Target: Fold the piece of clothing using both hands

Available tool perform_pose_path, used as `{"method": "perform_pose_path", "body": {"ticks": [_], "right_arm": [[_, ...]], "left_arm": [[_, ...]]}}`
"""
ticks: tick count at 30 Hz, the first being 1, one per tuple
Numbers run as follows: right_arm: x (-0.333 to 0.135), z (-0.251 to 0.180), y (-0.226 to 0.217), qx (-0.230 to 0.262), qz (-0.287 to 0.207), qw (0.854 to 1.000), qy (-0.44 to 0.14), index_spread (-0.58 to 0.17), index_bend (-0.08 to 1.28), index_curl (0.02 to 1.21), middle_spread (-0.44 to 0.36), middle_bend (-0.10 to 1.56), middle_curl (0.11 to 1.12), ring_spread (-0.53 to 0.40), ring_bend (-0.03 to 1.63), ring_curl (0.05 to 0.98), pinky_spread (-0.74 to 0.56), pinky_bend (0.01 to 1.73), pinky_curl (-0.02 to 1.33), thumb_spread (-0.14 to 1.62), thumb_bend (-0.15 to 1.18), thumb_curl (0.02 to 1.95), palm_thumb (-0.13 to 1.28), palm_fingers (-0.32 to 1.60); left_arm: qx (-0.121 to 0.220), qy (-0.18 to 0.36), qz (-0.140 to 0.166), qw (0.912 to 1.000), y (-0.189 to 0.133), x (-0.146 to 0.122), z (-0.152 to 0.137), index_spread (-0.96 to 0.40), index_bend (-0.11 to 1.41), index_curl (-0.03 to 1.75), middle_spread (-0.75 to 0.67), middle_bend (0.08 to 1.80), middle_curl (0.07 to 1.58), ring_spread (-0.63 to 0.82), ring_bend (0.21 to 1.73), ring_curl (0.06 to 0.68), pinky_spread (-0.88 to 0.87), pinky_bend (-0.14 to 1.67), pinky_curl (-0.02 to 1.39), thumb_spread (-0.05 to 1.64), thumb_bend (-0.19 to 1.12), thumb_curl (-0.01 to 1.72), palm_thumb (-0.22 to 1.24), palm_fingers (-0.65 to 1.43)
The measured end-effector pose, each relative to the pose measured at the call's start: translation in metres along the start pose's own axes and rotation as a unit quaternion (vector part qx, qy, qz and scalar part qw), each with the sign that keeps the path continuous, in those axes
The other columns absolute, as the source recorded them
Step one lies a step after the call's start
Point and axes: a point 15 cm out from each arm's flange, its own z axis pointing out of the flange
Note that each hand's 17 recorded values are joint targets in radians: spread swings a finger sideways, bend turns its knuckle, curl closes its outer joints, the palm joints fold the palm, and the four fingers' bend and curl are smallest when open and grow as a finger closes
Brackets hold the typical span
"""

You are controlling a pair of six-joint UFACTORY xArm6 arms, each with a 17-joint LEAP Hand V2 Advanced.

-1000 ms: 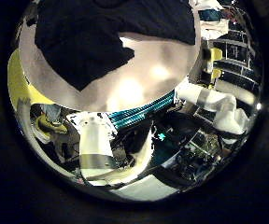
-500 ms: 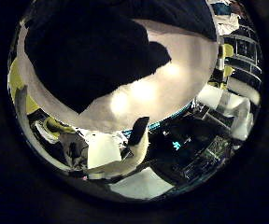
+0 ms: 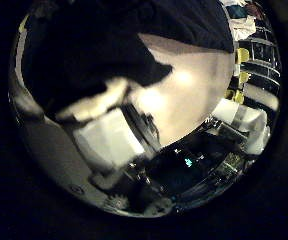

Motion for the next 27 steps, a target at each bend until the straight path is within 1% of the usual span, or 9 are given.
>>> {"method": "perform_pose_path", "body": {"ticks": [4, 9, 12, 16, 18, 21, 22, 25, 27], "right_arm": [[0.000, 0.001, -0.003, 0.001, -0.001, 1.000, -0.001, -0.376, 0.15, 0.29, -0.044, 0.30, 0.37, 0.033, 0.65, 0.228, 0.33, 0.54, 0.21, 1.33, -0.01, 0.33, 0.55, 0.32], [0.000, 0.005, -0.002, -0.005, -0.012, 1.000, -0.002, -0.363, 0.17, 0.29, -0.066, 0.29, 0.37, -0.046, 0.74, 0.249, 0.21, 0.59, 0.21, 1.31, -0.01, 0.34, 0.58, 0.41], [0.000, 0.006, -0.002, -0.006, -0.024, 1.000, -0.003, -0.351, 0.18, 0.30, -0.148, 0.29, 0.38, -0.094, 0.76, 0.261, 0.14, 0.58, 0.20, 1.27, -0.02, 0.35, 0.58, 0.41], [-0.001, 0.009, -0.005, -0.007, -0.026, 1.000, -0.006, -0.325, 0.18, 0.31, -0.202, 0.31, 0.39, -0.132, 0.78, 0.270, 0.09, 0.56, 0.19, 1.22, -0.03, 0.35, 0.56, 0.41], [-0.002, 0.012, -0.010, -0.003, -0.027, 1.000, -0.005, -0.314, 0.18, 0.32, -0.221, 0.31, 0.39, -0.145, 0.79, 0.275, 0.07, 0.56, 0.19, 1.20, -0.03, 0.34, 0.52, 0.41], [-0.006, 0.038, -0.011, -0.022, -0.031, 0.999, -0.008, -0.296, 0.18, 0.33, -0.212, 0.33, 0.40, -0.162, 0.80, 0.281, 0.05, 0.57, 0.18, 1.16, -0.04, 0.33, 0.47, 0.41], [-0.009, 0.050, -0.012, -0.028, -0.034, 0.999, -0.009, -0.285, 0.17, 0.32, -0.179, 0.35, 0.41, -0.169, 0.80, 0.283, 0.04, 0.57, 0.18, 1.14, -0.04, 0.32, 0.43, 0.41], [-0.017, 0.079, -0.019, -0.036, -0.042, 0.998, -0.009, -0.265, 0.17, 0.33, -0.152, 0.36, 0.42, -0.169, 0.80, 0.286, 0.03, 0.59, 0.18, 1.11, -0.05, 0.30, 0.36, 0.38], [-0.023, 0.086, -0.022, -0.039, -0.046, 0.998, -0.007, -0.253, 0.17, 0.33, -0.131, 0.36, 0.42, -0.162, 0.79, 0.288, 0.04, 0.59, 0.18, 1.09, -0.05, 0.29, 0.32, 0.36]], "left_arm": [[0.004, 0.000, -0.002, 1.0000, -0.005, -0.002, -0.009, -0.29, 0.27, 0.49, -0.36, 0.78, 0.80, -0.44, 1.20, 0.386, -0.52, 0.96, 0.50, 1.04, 0.09, 0.39, 0.67, 1.15], [0.044, 0.005, -0.004, 0.9990, -0.013, -0.008, -0.040, -0.43, 0.39, 0.62, -0.45, 0.83, 0.91, -0.46, 1.30, 0.452, -0.58, 1.12, 0.57, 1.07, 0.08, 0.42, 0.76, 1.12], [0.051, 0.006, 0.000, 0.9987, -0.011, -0.016, -0.064, -0.49, 0.42, 0.70, -0.49, 0.85, 0.95, -0.46, 1.33, 0.471, -0.60, 1.17, 0.60, 1.07, 0.05, 0.43, 0.79, 1.09], [0.053, 0.013, 0.005, 0.9985, -0.011, -0.023, -0.097, -0.56, 0.43, 0.79, -0.54, 0.86, 1.01, -0.46, 1.35, 0.487, -0.60, 1.21, 0.61, 1.08, 0.02, 0.44, 0.81, 1.05], [0.051, 0.015, 0.006, 0.9986, -0.010, -0.024, -0.105, -0.59, 0.42, 0.84, -0.55, 0.86, 1.03, -0.46, 1.36, 0.492, -0.60, 1.22, 0.61, 1.08, 0.01, 0.45, 0.82, 1.04], [0.055, 0.016, 0.004, 0.9983, -0.013, -0.027, -0.116, -0.62, 0.40, 0.91, -0.57, 0.86, 1.06, -0.46, 1.37, 0.499, -0.60, 1.23, 0.62, 1.09, -0.01, 0.46, 0.83, 1.03], [0.056, 0.015, 0.004, 0.9983, -0.014, -0.028, -0.119, -0.63, 0.39, 0.93, -0.58, 0.86, 1.07, -0.46, 1.37, 0.500, -0.60, 1.24, 0.62, 1.09, -0.01, 0.46, 0.83, 1.03], [0.056, 0.014, 0.003, 0.9983, -0.016, -0.031, -0.127, -0.66, 0.37, 1.00, -0.59, 0.85, 1.09, -0.46, 1.38, 0.502, -0.60, 1.24, 0.62, 1.09, -0.02, 0.47, 0.83, 1.03], [0.057, 0.014, 0.003, 0.9983, -0.019, -0.033, -0.131, -0.68, 0.35, 1.04, -0.60, 0.85, 1.10, -0.46, 1.38, 0.503, -0.60, 1.25, 0.62, 1.09, -0.02, 0.47, 0.83, 1.03]]}}
